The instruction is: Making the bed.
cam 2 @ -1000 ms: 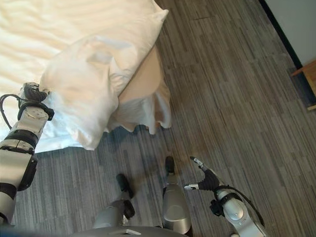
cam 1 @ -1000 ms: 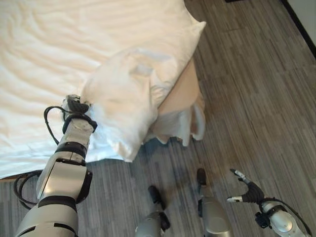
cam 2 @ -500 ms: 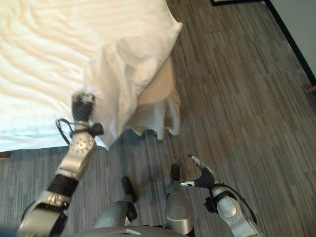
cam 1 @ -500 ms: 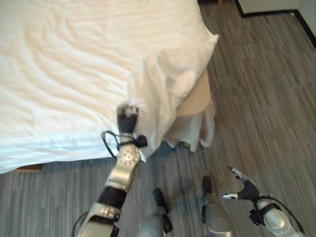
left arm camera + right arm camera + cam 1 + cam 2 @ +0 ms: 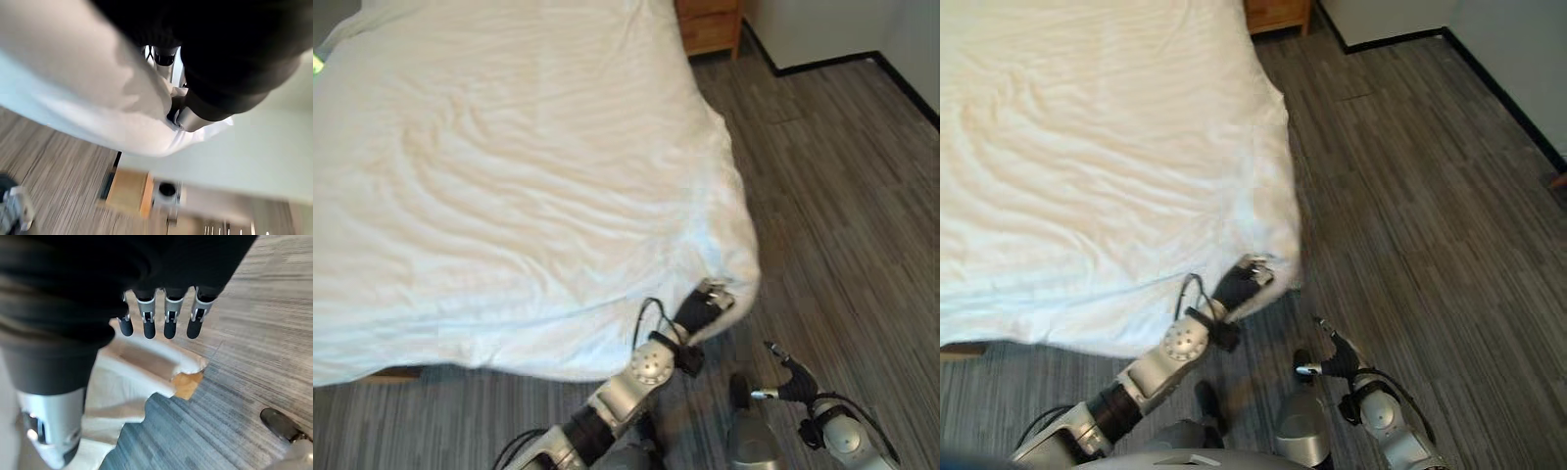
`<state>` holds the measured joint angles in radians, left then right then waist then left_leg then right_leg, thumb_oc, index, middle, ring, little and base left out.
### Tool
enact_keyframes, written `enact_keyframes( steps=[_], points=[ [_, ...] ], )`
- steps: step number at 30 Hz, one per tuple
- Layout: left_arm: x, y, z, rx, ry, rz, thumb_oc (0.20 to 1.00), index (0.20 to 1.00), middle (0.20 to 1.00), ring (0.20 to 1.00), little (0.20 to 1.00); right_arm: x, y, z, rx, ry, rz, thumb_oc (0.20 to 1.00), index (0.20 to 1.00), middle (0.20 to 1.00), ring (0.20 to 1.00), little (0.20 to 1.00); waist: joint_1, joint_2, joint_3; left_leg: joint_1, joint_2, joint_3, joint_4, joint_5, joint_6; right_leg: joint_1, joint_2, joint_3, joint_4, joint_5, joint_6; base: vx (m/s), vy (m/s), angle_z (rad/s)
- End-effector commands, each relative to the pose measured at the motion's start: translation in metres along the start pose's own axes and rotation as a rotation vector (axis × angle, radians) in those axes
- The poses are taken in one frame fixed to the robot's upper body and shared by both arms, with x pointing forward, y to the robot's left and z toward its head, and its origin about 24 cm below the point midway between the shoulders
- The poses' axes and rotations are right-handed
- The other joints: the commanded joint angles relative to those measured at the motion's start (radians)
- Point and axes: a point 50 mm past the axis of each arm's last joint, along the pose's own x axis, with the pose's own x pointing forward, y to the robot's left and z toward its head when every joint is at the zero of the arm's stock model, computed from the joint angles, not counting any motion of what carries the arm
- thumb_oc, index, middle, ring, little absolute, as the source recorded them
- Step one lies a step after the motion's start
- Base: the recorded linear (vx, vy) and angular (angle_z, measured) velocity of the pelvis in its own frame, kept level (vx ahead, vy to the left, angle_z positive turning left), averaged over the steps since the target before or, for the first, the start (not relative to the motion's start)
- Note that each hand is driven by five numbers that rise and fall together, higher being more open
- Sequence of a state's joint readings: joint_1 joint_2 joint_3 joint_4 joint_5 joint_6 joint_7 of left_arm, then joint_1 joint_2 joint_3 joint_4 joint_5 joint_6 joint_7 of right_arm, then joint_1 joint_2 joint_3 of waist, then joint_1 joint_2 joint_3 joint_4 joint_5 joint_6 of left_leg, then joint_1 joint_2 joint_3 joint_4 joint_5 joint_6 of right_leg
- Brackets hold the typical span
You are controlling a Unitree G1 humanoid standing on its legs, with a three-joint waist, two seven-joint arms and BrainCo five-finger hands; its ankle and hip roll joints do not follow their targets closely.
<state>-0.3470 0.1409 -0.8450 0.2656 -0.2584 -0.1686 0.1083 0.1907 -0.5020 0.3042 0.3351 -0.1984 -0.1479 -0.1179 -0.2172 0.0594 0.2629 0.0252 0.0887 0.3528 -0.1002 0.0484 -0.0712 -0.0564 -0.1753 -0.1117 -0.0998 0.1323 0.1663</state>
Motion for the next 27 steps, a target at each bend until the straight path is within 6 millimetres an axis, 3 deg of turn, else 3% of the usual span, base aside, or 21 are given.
enact_keyframes(
  steps=[1, 9, 14, 17, 19, 20, 21, 22, 23, 24, 25, 27],
  points=[
    [0.026, -0.058, 0.03, -0.026, -0.13, -0.228, 1.0, 1.0, 1.0, 1.0, 1.0, 0.004, -0.011, -0.005, -0.095, 0.019, -0.069, 1.0, 1.0, 1.0, 1.0, 1.0, -0.043, -0.013, -0.021, 0.047, 0.016, -0.006, 0.013, -0.053, -0.03, 0.041, -0.042, 0.065, 0.054, -0.131, 0.031, -0.01, 0.022, -0.24],
    [0.026, -0.081, 0.025, -0.079, -0.091, -0.31, 1.0, 1.0, 1.0, 1.0, 1.0, -0.001, -0.028, -0.037, -0.13, 0.199, -0.212, 1.0, 1.0, 1.0, 1.0, 1.0, -0.073, 0.001, -0.018, 0.057, 0.017, 0.014, 0.013, -0.058, -0.029, 0.03, -0.039, 0.095, 0.053, -0.126, 0.032, 0.01, 0.001, -0.22],
    [0.027, -0.072, 0.029, -0.118, -0.109, -0.274, 1.0, 1.0, 1.0, 1.0, 1.0, -0.005, -0.044, -0.038, -0.148, 0.206, -0.305, 1.0, 1.0, 1.0, 1.0, 1.0, -0.061, -0.002, -0.02, 0.054, 0.019, -0.003, 0.013, -0.057, -0.031, 0.04, -0.038, 0.08, 0.054, -0.129, 0.03, 0.0, -0.029, 0.01],
    [0.025, -0.045, 0.038, -0.1, -0.159, -0.201, 1.0, 1.0, 1.0, 1.0, 1.0, -0.005, -0.06, -0.031, -0.188, 0.171, -0.372, 1.0, 1.0, 1.0, 1.0, 1.0, -0.037, -0.005, -0.027, 0.051, 0.019, -0.016, 0.013, -0.055, -0.031, 0.053, -0.039, 0.063, 0.05, -0.13, 0.031, 0.01, -0.05, 0.11],
    [0.014, -0.013, 0.046, -0.061, -0.211, -0.118, 1.0, 1.0, 1.0, 1.0, 1.0, -0.005, -0.079, -0.019, -0.212, 0.12, -0.449, 1.0, 1.0, 1.0, 1.0, 1.0, -0.014, -0.007, -0.03, 0.051, 0.019, -0.028, 0.013, -0.052, -0.032, 0.068, -0.039, 0.047, 0.045, -0.13, 0.031, 0.03, -0.049, 0.12],
    [0.006, 0.004, 0.049, -0.037, -0.231, -0.069, 1.0, 1.0, 1.0, 1.0, 1.0, -0.006, -0.09, -0.012, -0.237, 0.085, -0.492, 1.0, 1.0, 1.0, 1.0, 1.0, 0.0, -0.009, -0.03, 0.052, 0.02, -0.034, 0.013, -0.05, -0.032, 0.077, -0.039, 0.04, 0.043, -0.133, 0.031, 0.05, -0.049, 0.19],
    [-0.015, 0.037, 0.042, -0.108, -0.222, 0.061, 1.0, 1.0, 1.0, 1.0, 1.0, -0.004, -0.111, 0.01, -0.355, -0.008, -0.549, 1.0, 1.0, 1.0, 1.0, 1.0, 0.033, -0.01, -0.033, 0.056, 0.02, -0.043, 0.013, -0.052, -0.033, 0.095, -0.04, 0.024, 0.041, -0.139, 0.032, 0.03, -0.057, 0.25],
    [-0.025, 0.049, 0.037, -0.157, -0.211, 0.12, 1.0, 1.0, 1.0, 1.0, 1.0, -0.002, -0.117, 0.015, -0.38, -0.023, -0.568, 1.0, 1.0, 1.0, 1.0, 1.0, 0.05, -0.009, -0.036, 0.05, 0.022, -0.046, 0.013, -0.043, -0.034, 0.093, -0.039, 0.02, 0.04, -0.133, 0.029, 0.05, -0.053, 0.32],
    [-0.04, 0.065, 0.033, -0.181, -0.199, 0.181, 1.0, 1.0, 1.0, 1.0, 1.0, 0.003, -0.119, 0.021, -0.39, -0.038, -0.575, 0.385, 0.385, 0.385, 0.385, 0.385, 0.064, -0.01, -0.037, 0.055, 0.022, -0.054, 0.013, -0.048, -0.034, 0.105, -0.038, 0.011, 0.038, -0.14, 0.03, -0.01, -0.039, 0.25],
    [-0.041, 0.066, 0.033, -0.18, -0.198, 0.184, 1.0, 1.0, 1.0, 1.0, 1.0, 0.004, -0.118, 0.022, -0.39, -0.041, -0.573, 0.2, 0.2, 0.2, 0.2, 0.2, 0.061, -0.012, -0.037, 0.051, 0.023, -0.054, 0.013, -0.042, -0.035, 0.102, -0.036, 0.011, 0.038, -0.135, 0.028, 0.03, -0.05, 0.26],
    [-0.066, 0.082, 0.022, -0.203, -0.161, 0.263, 1.0, 1.0, 1.0, 1.0, 1.0, 0.011, -0.119, 0.026, -0.376, -0.05, -0.568, 0.2, 0.2, 0.2, 0.2, 0.2, 0.095, -0.013, -0.043, 0.046, 0.024, -0.064, 0.013, -0.039, -0.036, 0.109, -0.034, 0.0, 0.035, -0.136, 0.025, 0.0, -0.052, 0.23],
    [-0.092, 0.096, 0.005, -0.219, -0.084, 0.346, 1.0, 1.0, 1.0, 1.0, 1.0, 0.021, -0.114, 0.031, -0.294, -0.065, -0.552, 0.2, 0.2, 0.2, 0.2, 0.2, 0.126, -0.017, -0.048, 0.044, 0.025, -0.076, 0.013, -0.035, -0.037, 0.12, -0.033, -0.017, 0.03, -0.137, 0.022, 0.01, -0.043, 0.24]
  ],
)
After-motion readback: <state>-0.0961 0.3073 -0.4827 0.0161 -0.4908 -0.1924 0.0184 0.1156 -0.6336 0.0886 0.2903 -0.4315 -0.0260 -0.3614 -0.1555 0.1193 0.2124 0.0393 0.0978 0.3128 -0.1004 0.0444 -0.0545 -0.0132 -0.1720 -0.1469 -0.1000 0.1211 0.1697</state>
